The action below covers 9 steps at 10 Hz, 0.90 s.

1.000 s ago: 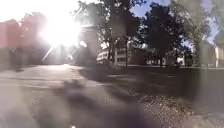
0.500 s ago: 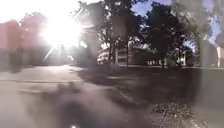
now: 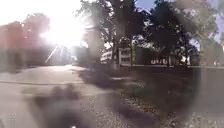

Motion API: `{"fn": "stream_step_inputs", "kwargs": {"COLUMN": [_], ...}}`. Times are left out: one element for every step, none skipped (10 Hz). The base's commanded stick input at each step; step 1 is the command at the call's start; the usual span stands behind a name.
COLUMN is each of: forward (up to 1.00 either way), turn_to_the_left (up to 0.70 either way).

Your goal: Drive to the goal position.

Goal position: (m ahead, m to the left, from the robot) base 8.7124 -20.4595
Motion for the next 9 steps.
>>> {"fn": "stream_step_inputs", "kwargs": {"forward": [0.70,0.11,0.00,0.00,0.00,0.00,0.00,0.00,0.00], "turn_to_the_left": [0.03,0.59,0.70,0.70,0.70,0.70,0.70,0.70,0.56]}}
